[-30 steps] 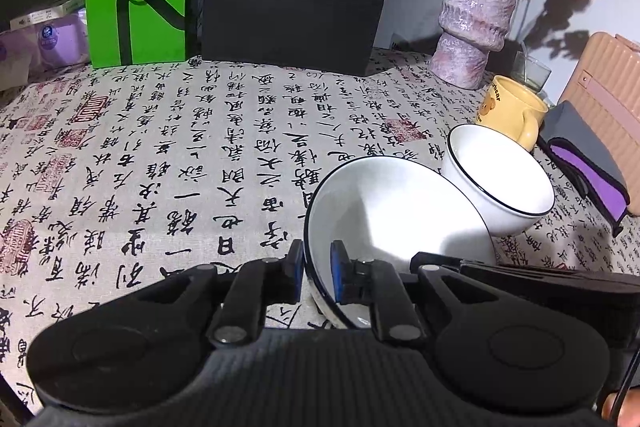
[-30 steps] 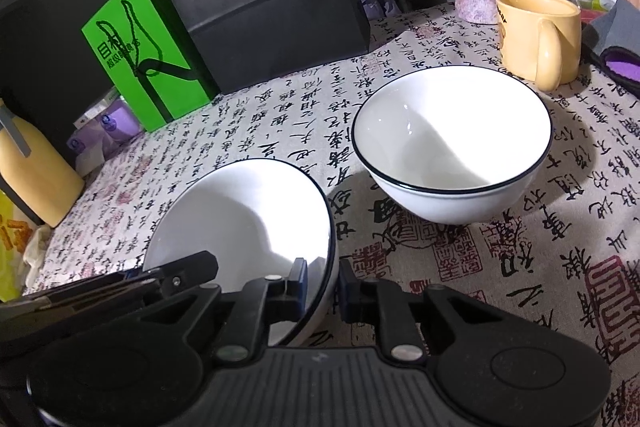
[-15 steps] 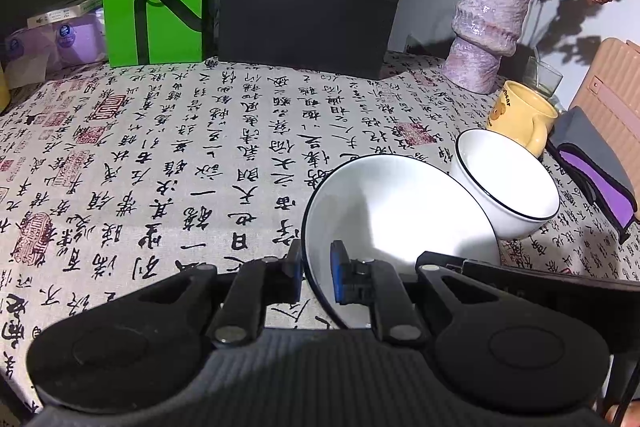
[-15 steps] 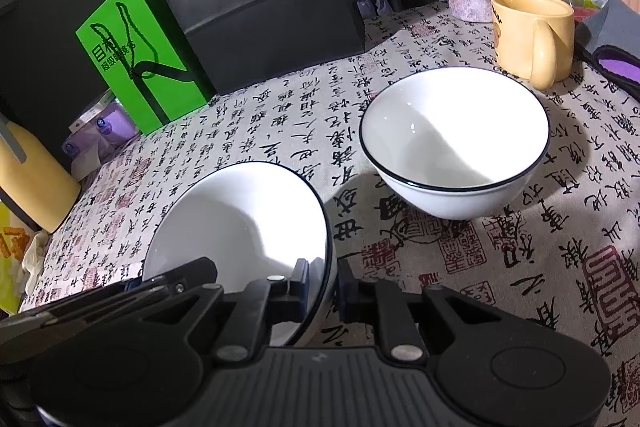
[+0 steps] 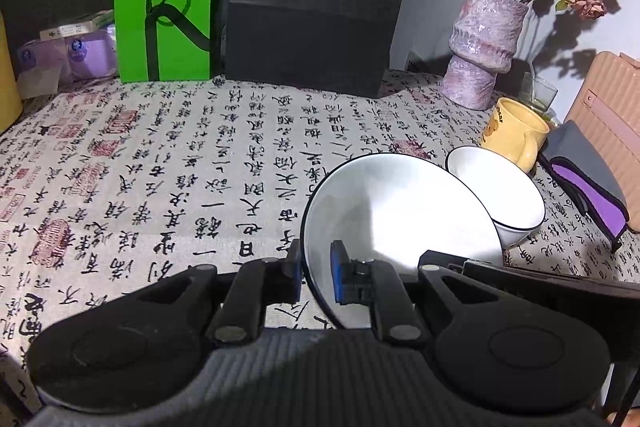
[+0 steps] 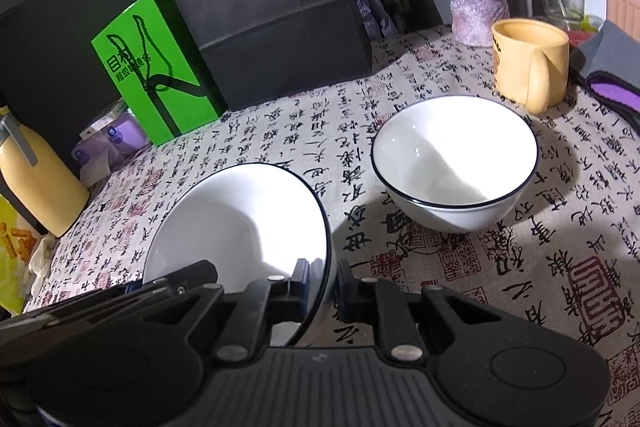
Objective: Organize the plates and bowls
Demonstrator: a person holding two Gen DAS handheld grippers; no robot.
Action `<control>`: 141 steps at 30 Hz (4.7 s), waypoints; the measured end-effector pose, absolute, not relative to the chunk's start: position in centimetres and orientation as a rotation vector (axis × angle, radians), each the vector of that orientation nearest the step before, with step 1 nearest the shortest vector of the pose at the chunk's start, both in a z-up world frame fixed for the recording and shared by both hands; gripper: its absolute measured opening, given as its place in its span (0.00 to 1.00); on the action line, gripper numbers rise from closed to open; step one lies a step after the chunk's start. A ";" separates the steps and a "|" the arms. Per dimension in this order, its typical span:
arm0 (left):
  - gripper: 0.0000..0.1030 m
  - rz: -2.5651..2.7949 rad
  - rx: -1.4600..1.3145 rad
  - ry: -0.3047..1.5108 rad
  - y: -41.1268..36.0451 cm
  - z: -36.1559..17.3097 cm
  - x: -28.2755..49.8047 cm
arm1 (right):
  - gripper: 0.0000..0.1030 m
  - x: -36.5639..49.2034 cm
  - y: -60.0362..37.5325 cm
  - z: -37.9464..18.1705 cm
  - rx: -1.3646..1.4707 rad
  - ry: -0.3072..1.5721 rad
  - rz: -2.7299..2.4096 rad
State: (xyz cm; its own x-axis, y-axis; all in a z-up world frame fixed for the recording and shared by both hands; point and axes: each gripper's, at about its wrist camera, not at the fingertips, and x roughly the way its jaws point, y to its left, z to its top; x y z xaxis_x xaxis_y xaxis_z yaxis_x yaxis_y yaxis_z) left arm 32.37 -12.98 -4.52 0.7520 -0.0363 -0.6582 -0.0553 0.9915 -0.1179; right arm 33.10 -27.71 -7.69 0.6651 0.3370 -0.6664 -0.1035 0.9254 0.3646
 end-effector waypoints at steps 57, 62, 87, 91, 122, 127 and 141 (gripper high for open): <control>0.14 0.097 -0.167 0.601 -9.4 0.4 23.6 | 0.13 25.7 -22.9 -2.0 0.235 0.694 0.313; 0.14 0.108 -0.176 0.594 -8.5 0.7 22.8 | 0.13 25.1 -22.0 -1.6 0.225 0.690 0.325; 0.14 0.166 -0.209 0.560 -4.4 1.8 19.2 | 0.13 22.8 -17.6 -0.3 0.187 0.677 0.388; 0.14 0.174 -0.215 0.556 -3.8 1.9 18.8 | 0.13 22.4 -17.0 -0.1 0.180 0.674 0.397; 0.14 0.244 -0.263 0.515 1.0 2.9 14.1 | 0.13 19.6 -11.9 1.1 0.146 0.664 0.477; 0.14 0.256 -0.272 0.510 1.9 3.0 13.5 | 0.13 19.2 -11.0 1.2 0.138 0.664 0.491; 0.14 0.297 -0.284 0.503 4.2 2.9 11.7 | 0.13 18.4 -8.4 1.3 0.120 0.669 0.536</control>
